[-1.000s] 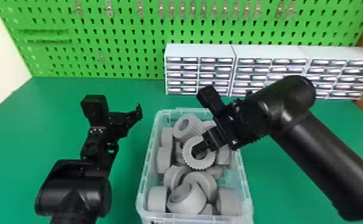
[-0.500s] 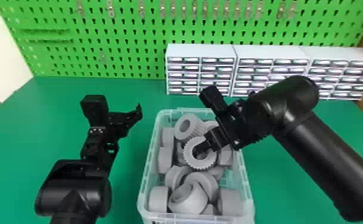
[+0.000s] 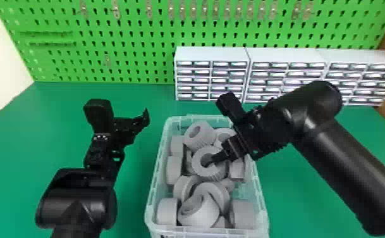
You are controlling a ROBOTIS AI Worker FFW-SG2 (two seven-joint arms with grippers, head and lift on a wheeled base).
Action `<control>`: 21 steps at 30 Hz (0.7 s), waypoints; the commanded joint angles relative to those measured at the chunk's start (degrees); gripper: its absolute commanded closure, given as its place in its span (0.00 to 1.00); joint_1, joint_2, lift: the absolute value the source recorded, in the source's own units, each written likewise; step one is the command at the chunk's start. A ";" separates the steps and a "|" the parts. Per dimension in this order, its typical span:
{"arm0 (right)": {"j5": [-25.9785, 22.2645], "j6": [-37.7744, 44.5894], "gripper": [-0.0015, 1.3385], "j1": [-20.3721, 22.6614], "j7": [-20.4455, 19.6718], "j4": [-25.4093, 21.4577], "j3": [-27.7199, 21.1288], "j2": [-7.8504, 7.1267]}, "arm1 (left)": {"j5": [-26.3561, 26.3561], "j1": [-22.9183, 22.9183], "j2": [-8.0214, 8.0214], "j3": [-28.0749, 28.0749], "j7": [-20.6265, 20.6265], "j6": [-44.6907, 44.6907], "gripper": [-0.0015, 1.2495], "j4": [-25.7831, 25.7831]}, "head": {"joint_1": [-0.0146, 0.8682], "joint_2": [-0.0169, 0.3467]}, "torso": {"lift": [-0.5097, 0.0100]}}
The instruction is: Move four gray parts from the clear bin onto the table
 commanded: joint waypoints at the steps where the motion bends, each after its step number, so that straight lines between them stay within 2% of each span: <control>1: 0.01 -0.08 0.39 -0.17 0.00 0.58 0.31 0.17 | 0.12 -0.20 0.11 0.00 0.08 0.06 0.08 0.00 | 0.80 0.24 | 0.88; 13: -1.57 -2.98 0.39 -1.40 0.26 2.25 1.28 1.23 | 0.74 -1.34 1.34 -0.53 0.61 -0.21 0.08 -0.18 | 0.80 0.24 | 0.88; 21: -0.96 -5.27 0.39 -2.45 2.46 3.92 2.33 1.93 | 1.88 -1.60 2.31 -1.76 1.49 -0.56 0.08 -0.18 | 0.80 0.24 | 0.88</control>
